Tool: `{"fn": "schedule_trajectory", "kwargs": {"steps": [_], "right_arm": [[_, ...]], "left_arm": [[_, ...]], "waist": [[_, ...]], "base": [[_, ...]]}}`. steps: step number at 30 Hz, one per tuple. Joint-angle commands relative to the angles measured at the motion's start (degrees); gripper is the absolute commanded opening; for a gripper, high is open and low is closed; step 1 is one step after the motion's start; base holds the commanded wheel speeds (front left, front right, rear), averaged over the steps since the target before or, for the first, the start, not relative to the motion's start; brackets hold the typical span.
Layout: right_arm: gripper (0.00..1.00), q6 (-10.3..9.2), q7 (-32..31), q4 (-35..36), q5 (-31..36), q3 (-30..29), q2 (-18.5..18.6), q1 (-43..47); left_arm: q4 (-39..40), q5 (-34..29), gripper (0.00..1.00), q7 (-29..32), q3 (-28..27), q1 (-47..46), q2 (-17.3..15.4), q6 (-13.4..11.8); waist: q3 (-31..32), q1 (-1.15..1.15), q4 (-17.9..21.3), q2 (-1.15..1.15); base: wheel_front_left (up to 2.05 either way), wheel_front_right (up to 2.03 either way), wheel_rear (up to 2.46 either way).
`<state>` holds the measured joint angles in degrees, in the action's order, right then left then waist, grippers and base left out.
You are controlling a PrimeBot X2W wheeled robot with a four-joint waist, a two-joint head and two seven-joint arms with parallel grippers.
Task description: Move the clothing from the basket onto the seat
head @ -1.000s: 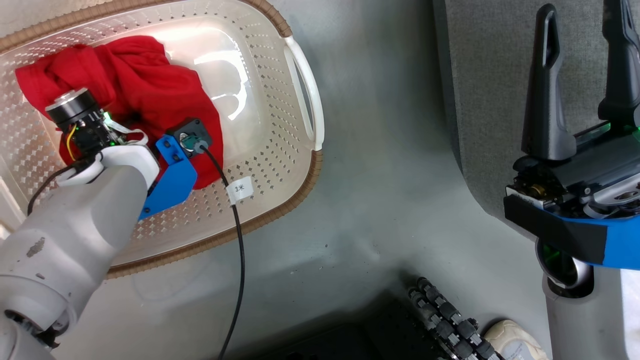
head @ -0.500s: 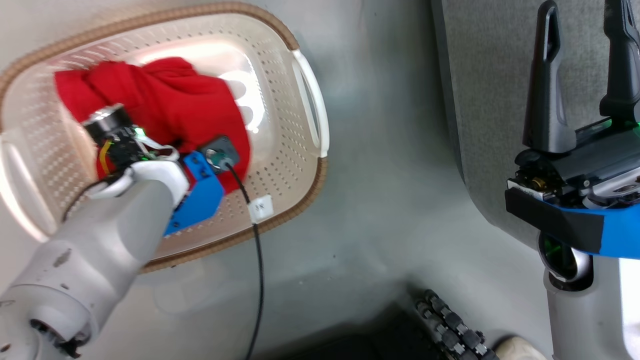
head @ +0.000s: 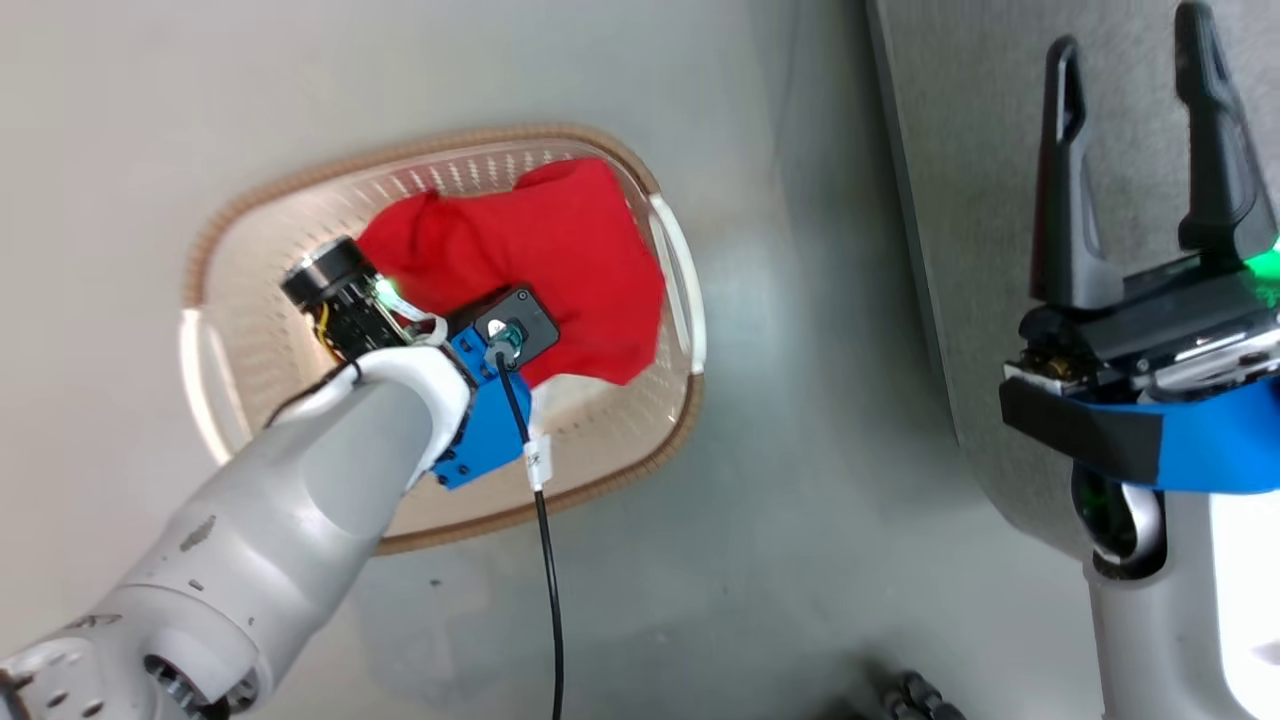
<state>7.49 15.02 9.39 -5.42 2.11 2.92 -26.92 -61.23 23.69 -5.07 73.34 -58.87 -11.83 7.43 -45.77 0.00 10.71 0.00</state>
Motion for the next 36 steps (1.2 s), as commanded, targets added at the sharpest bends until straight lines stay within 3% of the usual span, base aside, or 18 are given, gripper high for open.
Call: {"fn": "schedule_trajectory", "kwargs": {"steps": [1, 8, 17, 36], "right_arm": [[1.0, 0.0, 0.2, -0.3, 0.4, -0.2, -0.1, 0.9], [1.0, 0.0, 0.2, -3.5, 1.3, -1.4, -0.1, 3.8], [1.0, 0.0, 0.2, -7.2, 0.4, -2.4, 0.0, 8.9], [1.0, 0.0, 0.2, -11.8, -1.4, -3.3, 0.0, 18.8]], "left_arm": [[0.0, 0.7, 0.0, -0.8, 0.1, 0.6, 0.3, 0.1], [-0.3, 8.0, 0.0, -7.4, -0.2, 1.7, 1.0, 0.1], [2.3, 13.8, 0.0, -10.1, -3.3, 3.8, 1.3, 0.1], [24.0, 10.3, 0.0, -10.2, -23.7, 15.5, -0.1, -2.4]], "waist": [[3.6, 0.0, -2.0, 0.0], [11.8, 0.0, -3.8, 0.0], [22.4, 0.0, -5.5, 0.0], [37.1, 0.0, -9.9, 0.0]], "base": [[0.0, 0.0, 0.0], [0.0, 0.0, 0.0], [0.0, 0.0, 0.0], [0.0, 0.0, 0.0]]}}
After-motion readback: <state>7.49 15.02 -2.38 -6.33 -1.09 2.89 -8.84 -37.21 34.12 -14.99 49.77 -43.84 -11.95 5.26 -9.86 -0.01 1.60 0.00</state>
